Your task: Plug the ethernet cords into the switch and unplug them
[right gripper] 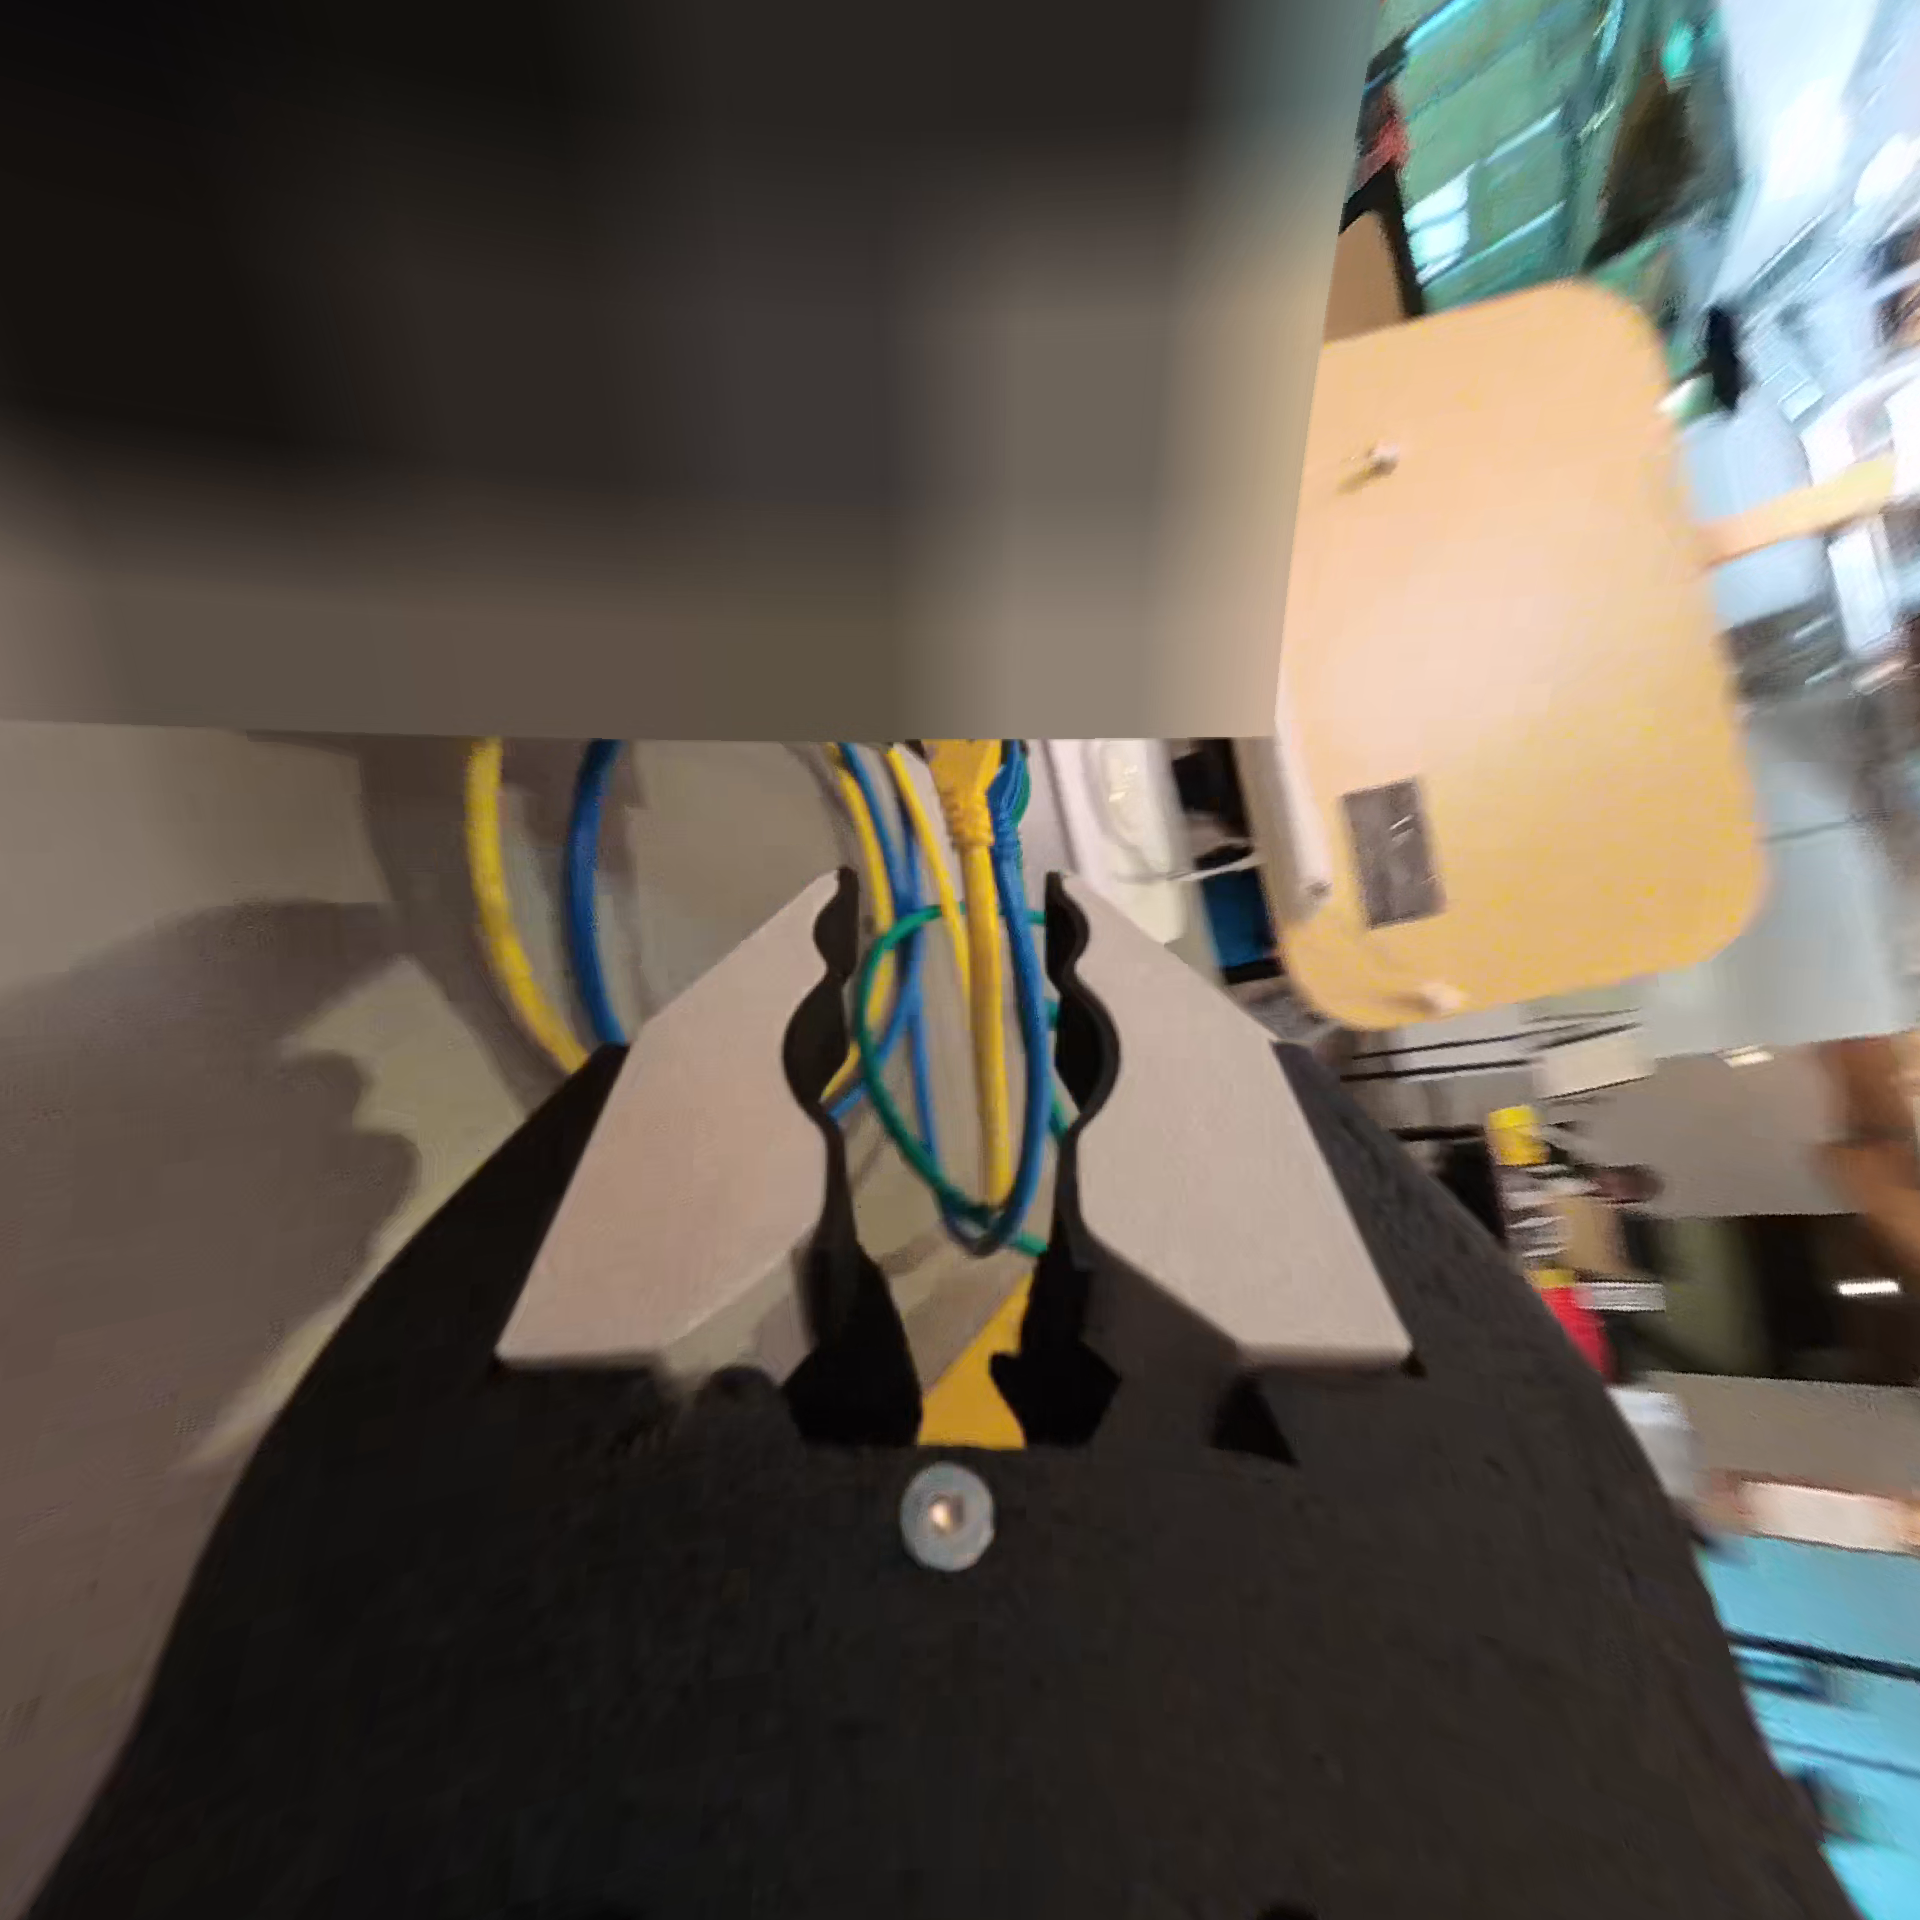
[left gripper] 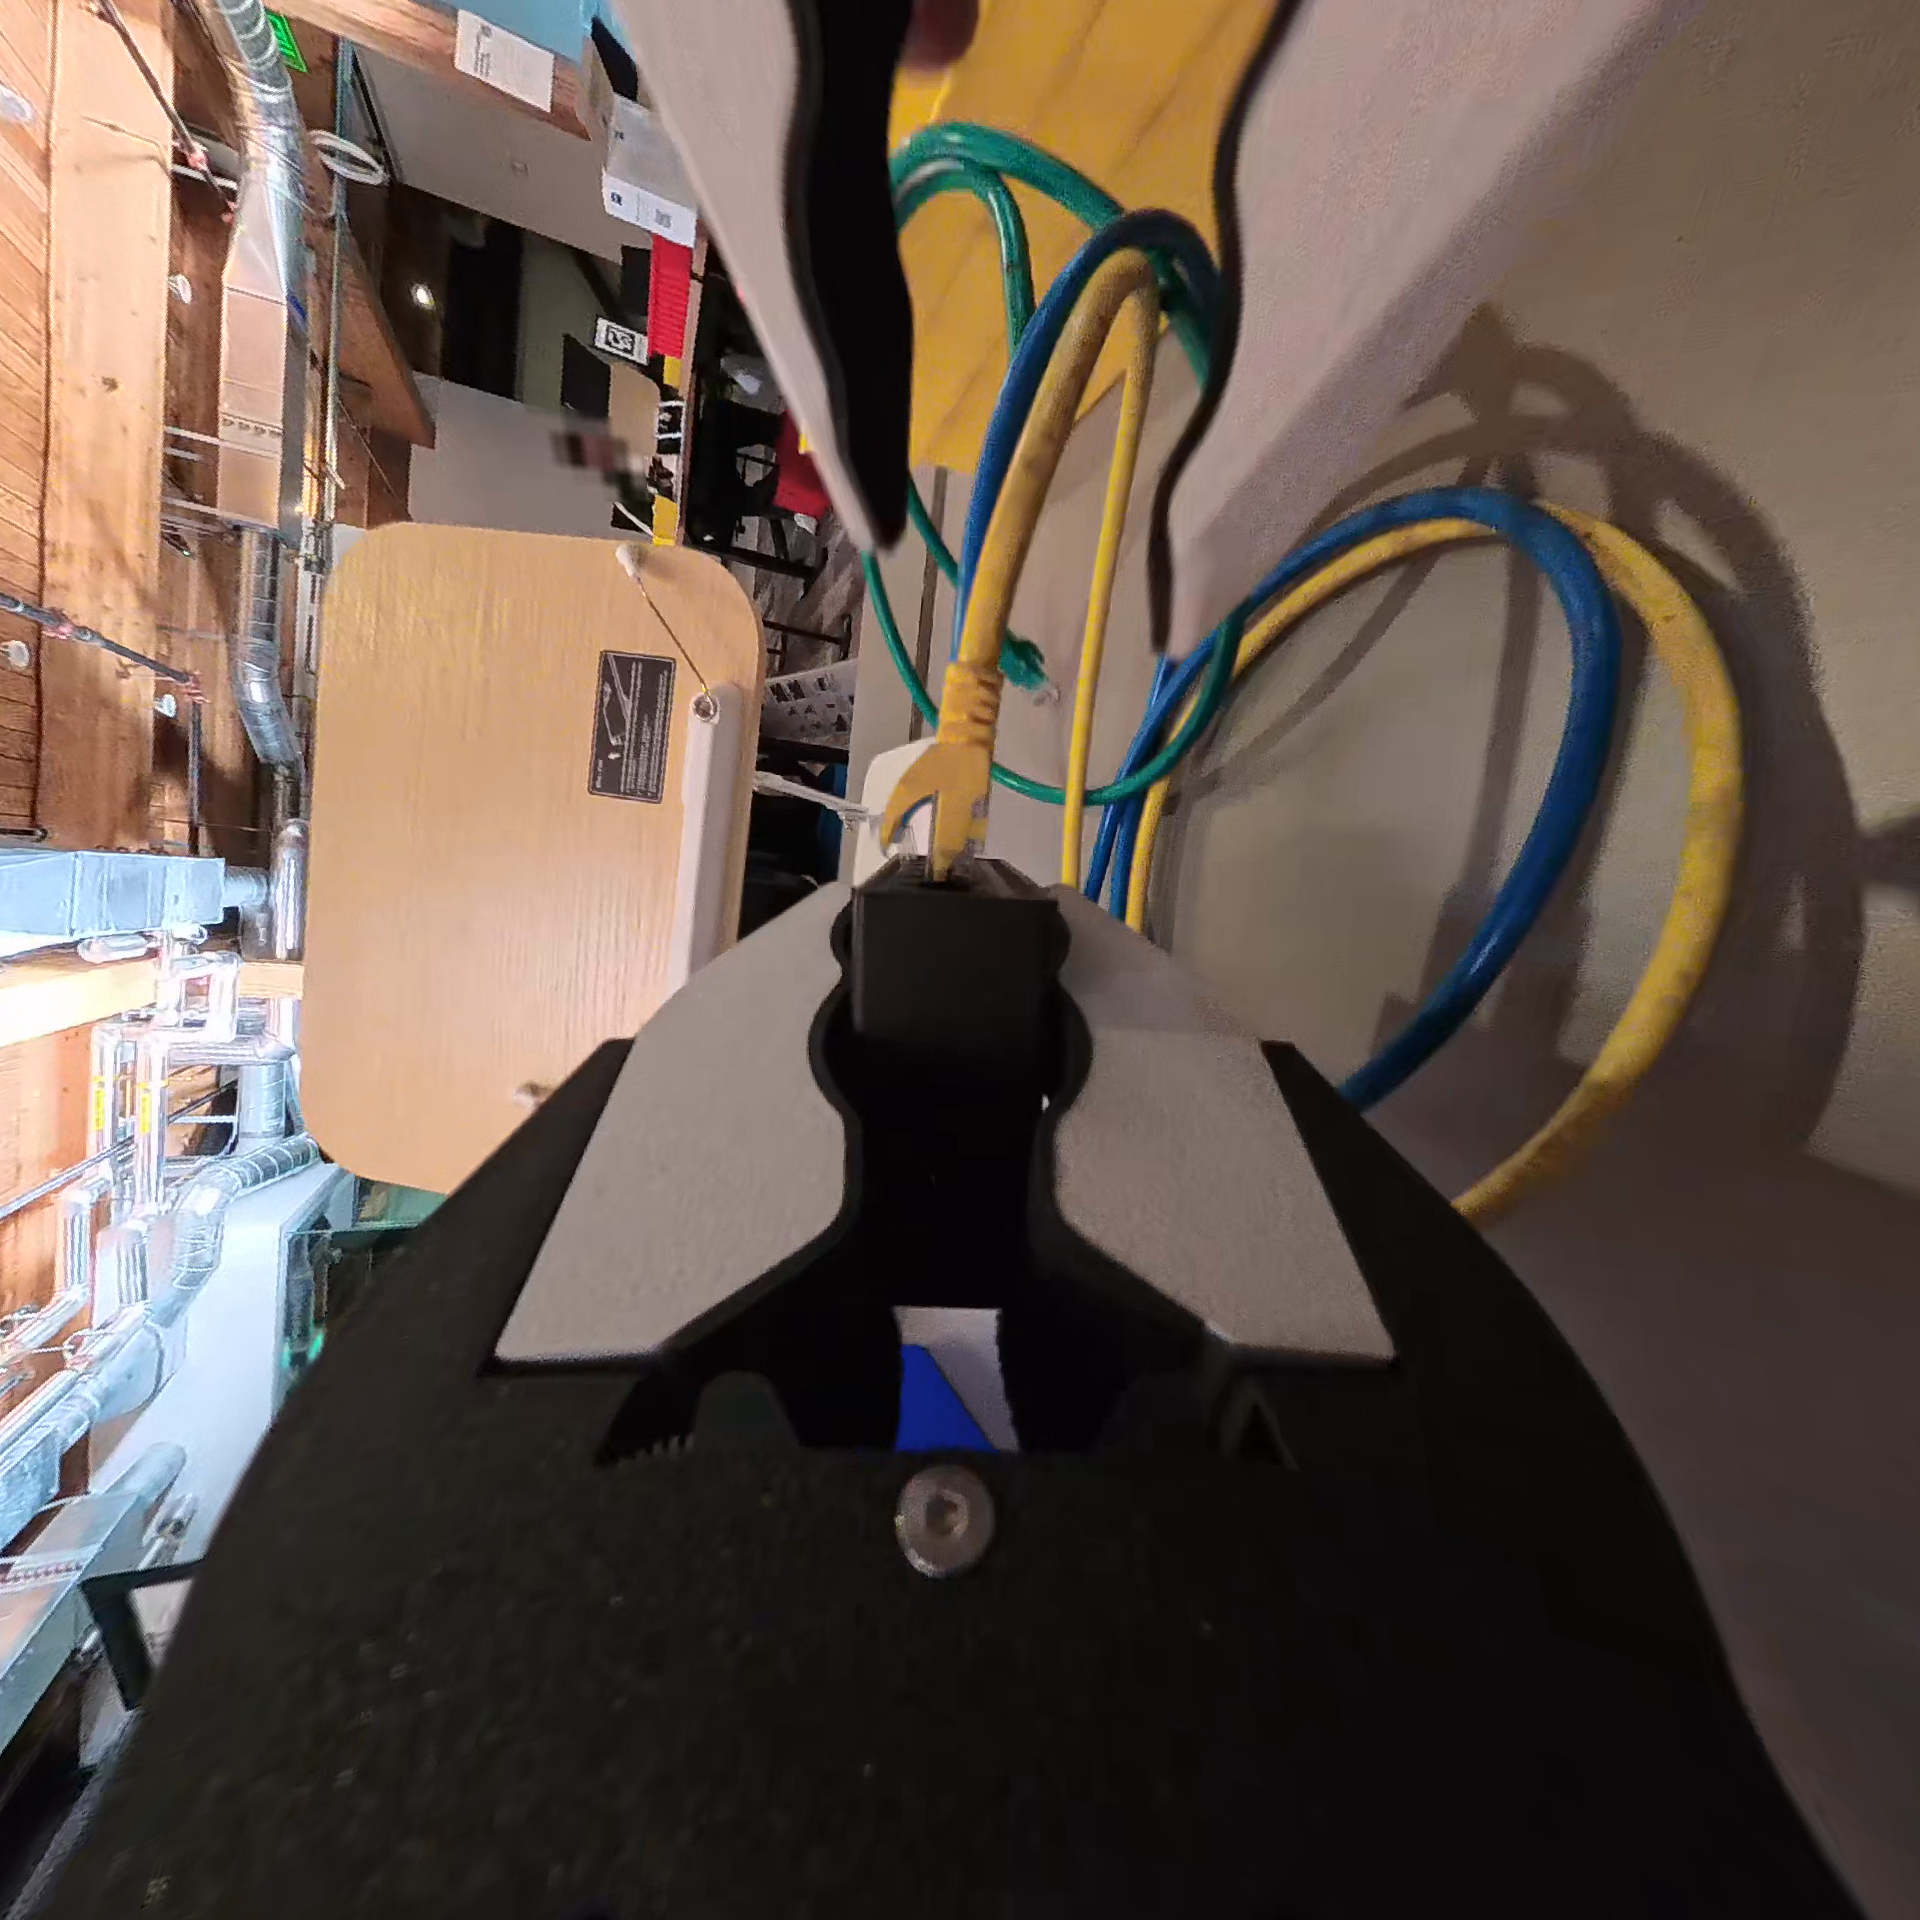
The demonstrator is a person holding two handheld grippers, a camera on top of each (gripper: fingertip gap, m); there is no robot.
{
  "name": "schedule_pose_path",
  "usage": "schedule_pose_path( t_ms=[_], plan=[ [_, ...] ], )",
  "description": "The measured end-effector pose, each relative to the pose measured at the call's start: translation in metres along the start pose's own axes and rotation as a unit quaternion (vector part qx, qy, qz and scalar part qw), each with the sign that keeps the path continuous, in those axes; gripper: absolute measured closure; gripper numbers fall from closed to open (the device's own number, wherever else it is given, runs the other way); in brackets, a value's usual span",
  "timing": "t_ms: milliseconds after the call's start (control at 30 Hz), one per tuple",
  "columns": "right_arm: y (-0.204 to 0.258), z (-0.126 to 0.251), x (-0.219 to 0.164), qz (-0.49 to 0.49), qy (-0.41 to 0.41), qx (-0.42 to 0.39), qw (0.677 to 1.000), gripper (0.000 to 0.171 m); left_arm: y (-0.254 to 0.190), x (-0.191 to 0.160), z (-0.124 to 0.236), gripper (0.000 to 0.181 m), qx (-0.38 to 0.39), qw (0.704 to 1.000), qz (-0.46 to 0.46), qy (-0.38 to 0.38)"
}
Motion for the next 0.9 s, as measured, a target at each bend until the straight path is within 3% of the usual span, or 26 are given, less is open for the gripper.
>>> schedule_pose_path(
  t_ms=[67, 267, 600, 667, 767, 833, 900],
  plan=[
    [-0.001, -0.008, 0.007, 0.065, -0.001, -0.047, 0.997, 0.141, 0.000, 0.001, 0.001, 0.152, 0.000, 1.000, -0.011, -0.001],
    [0.001, -0.018, 0.019, 0.135, -0.019, -0.060, 0.989, 0.144, 0.001, 0.001, 0.005, 0.152, 0.014, 1.000, -0.023, -0.002],
    [0.000, -0.010, 0.024, 0.161, -0.048, -0.085, 0.982, 0.151, 0.003, 0.003, 0.009, 0.152, 0.012, 1.000, -0.012, -0.023],
    [-0.001, 0.002, 0.024, 0.112, -0.087, -0.054, 0.989, 0.150, 0.007, 0.001, 0.012, 0.152, 0.012, 0.999, 0.021, -0.040],
    [-0.017, 0.037, 0.031, -0.079, -0.175, 0.023, 0.981, 0.152, 0.018, -0.006, 0.015, 0.152, 0.006, 0.993, 0.104, -0.061],
    [-0.034, 0.060, 0.034, -0.271, -0.258, 0.080, 0.924, 0.158, 0.024, -0.007, 0.017, 0.152, -0.010, 0.980, 0.180, -0.083],
    [-0.030, 0.062, 0.033, -0.412, -0.333, 0.168, 0.832, 0.152, 0.027, -0.004, 0.018, 0.151, -0.053, 0.953, 0.273, -0.120]
  ],
)
Point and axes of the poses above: each gripper's, where its closed fingertips meet, z back along the fingers, x out of its top, y = z × x across the jaws, the point moved 1 cm from there along z, back along the fingers, and after that the axes turned 12 degrees about y, right-handed, at the moved point
